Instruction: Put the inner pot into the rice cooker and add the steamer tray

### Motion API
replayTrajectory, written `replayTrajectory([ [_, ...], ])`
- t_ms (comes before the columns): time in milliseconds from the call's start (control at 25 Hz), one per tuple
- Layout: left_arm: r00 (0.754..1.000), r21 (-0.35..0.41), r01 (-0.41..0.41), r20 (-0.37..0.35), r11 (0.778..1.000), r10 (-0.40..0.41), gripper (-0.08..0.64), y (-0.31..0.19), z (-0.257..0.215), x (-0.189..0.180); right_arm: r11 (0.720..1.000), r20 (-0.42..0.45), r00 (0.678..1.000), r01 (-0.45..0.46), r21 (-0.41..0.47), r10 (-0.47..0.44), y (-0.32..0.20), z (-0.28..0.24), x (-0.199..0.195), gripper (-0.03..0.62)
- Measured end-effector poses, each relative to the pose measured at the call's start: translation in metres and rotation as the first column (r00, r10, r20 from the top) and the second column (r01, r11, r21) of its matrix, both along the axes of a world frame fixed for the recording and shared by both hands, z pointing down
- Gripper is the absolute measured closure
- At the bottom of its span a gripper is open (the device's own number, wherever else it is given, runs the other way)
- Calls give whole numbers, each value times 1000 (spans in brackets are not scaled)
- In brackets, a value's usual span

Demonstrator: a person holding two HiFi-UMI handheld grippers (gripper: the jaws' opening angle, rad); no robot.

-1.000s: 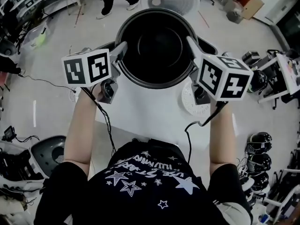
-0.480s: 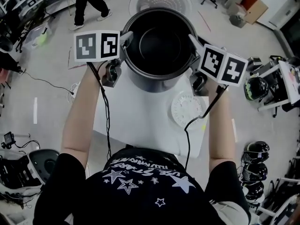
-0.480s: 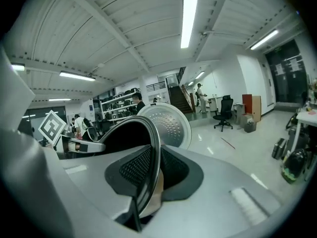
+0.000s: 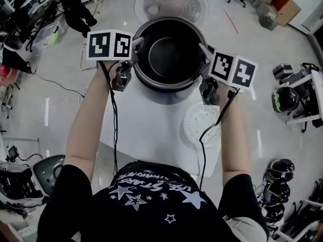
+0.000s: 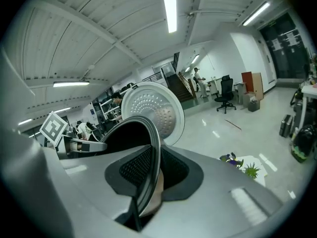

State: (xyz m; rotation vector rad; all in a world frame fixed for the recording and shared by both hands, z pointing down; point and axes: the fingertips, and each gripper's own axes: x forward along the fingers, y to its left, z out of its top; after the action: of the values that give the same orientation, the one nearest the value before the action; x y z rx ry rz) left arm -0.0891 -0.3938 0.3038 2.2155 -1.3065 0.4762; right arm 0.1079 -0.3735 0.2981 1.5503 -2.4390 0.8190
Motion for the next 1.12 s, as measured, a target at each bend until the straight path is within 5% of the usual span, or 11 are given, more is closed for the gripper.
replayTrajectory([
  [440,998,-85,46,41,995,-42,502,-13,55,-9,997,10,1000,6,-76,-5,-15,62,-8,506],
  [640,997,-111,44,67,993,-37,500,-15,77,-9,995,-38,998,42,-94,-45,-19,82,-9,505],
  [880,978,-103,35,206,994,-14,495,-19,96,-15,993,-173,981,67,-98,-83,-26,97,-15,488],
  [1120,973,-100,42,230,994,-18,494,-23,107,-15,991,-176,981,59,-116,-79,-30,111,-15,480],
])
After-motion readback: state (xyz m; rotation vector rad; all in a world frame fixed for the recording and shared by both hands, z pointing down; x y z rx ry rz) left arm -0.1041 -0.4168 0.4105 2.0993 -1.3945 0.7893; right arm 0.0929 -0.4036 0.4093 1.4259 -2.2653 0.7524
